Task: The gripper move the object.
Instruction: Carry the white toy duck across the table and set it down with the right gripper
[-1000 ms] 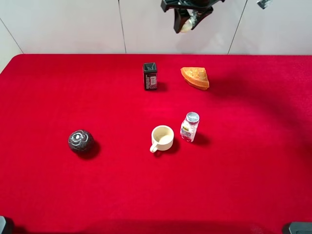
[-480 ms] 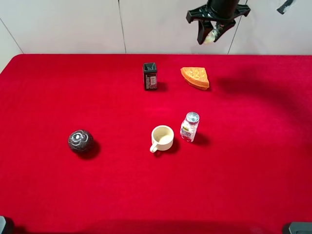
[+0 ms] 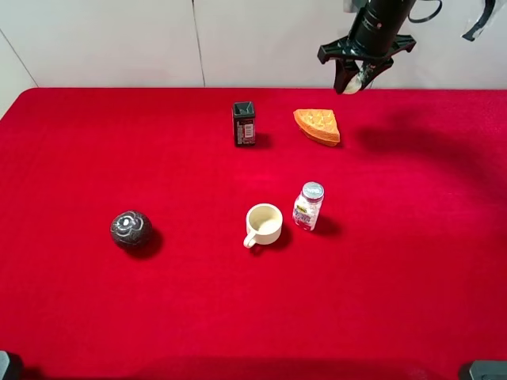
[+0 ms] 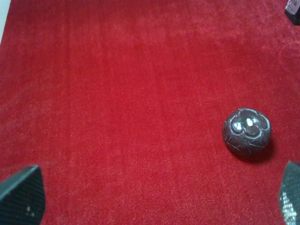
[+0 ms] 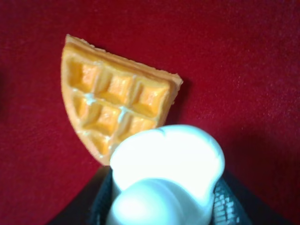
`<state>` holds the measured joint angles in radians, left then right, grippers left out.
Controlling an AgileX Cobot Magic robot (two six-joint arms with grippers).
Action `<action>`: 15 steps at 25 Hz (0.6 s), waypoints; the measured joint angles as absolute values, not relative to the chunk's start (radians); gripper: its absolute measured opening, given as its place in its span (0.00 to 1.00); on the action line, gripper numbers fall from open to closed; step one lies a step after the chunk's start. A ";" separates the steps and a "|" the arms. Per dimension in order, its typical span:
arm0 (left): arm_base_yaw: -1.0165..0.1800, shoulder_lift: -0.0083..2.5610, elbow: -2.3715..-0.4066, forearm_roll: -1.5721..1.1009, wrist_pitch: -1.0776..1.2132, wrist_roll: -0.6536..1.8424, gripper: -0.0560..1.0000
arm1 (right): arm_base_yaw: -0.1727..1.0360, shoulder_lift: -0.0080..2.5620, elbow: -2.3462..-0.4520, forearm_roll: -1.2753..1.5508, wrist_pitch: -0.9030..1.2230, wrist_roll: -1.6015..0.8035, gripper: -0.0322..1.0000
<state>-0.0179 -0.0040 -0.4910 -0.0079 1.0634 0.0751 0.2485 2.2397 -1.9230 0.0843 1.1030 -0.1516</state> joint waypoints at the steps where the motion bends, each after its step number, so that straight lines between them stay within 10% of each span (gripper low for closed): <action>1: -0.018 -0.004 -0.491 -0.008 1.063 0.075 1.00 | 0.244 2.240 -1.912 0.085 1.085 -0.157 0.34; 15: -0.018 -0.004 -0.491 -0.008 1.063 0.075 1.00 | 0.169 2.240 -1.795 0.119 0.953 -0.247 0.34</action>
<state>-0.0179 -0.0040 -0.4910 -0.0079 1.0634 0.0751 0.1694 2.2397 -1.7954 0.1189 0.9525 -0.2466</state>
